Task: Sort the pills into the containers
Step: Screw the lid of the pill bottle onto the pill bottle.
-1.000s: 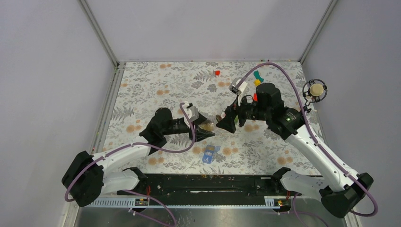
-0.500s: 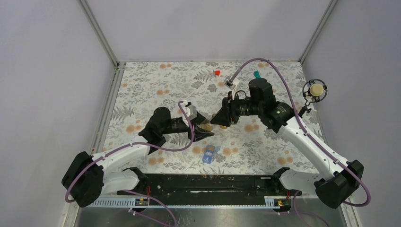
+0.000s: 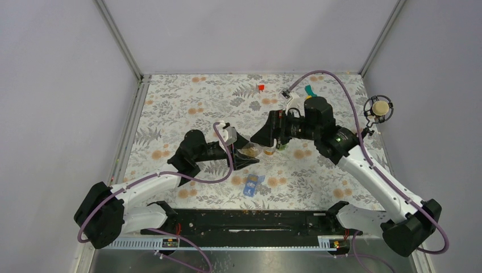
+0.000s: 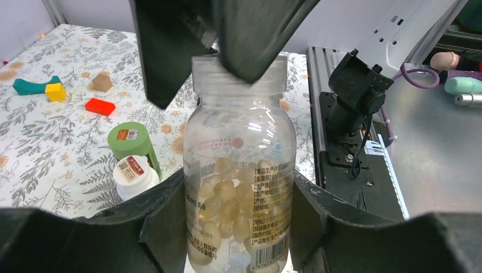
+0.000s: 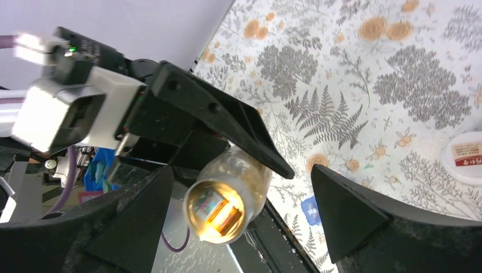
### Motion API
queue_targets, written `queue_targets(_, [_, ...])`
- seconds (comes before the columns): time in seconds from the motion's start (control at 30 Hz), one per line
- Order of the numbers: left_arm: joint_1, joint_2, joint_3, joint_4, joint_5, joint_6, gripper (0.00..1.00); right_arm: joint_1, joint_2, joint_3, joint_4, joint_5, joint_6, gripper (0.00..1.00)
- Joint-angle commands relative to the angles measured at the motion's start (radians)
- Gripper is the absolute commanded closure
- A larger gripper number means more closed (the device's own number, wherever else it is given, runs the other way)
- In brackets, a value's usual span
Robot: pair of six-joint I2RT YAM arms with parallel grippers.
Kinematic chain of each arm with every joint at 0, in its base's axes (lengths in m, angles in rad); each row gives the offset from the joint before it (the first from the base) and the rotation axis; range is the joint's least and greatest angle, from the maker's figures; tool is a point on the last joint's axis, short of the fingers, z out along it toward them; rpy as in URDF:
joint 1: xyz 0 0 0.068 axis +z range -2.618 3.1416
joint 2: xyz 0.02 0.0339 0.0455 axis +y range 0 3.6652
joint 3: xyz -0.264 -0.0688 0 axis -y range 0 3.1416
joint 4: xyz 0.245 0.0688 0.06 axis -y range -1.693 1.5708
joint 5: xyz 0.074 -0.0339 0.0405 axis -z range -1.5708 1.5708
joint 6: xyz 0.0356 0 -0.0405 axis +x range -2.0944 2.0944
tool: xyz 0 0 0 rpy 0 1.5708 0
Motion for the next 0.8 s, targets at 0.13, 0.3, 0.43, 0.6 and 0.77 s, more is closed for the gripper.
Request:
queue_targets(0.13, [0.000, -0.007, 0.017, 0.104, 0.042, -0.009, 1.00, 0.001, -0.112, 0.029, 0.020, -0.048, -0.168, 0.01])
queue_targets(0.3, [-0.001, -0.016, 0.024, 0.085, 0.075, -0.011, 1.00, 0.001, -0.110, 0.063, -0.101, -0.153, -0.411, 0.01])
queue_targets(0.43, [-0.001, -0.016, 0.030, 0.066, 0.081, -0.005, 1.00, 0.001, -0.094, 0.102, -0.166, -0.117, -0.495, 0.06])
queue_targets(0.6, [0.000, -0.005, 0.038, 0.056, 0.083, -0.004, 1.00, 0.001, -0.053, 0.160, -0.208, -0.143, -0.501, 0.16])
queue_targets(0.77, [-0.001, 0.003, 0.046, 0.056, 0.081, -0.006, 1.00, 0.005, -0.039, 0.162, -0.215, -0.149, -0.533, 0.16])
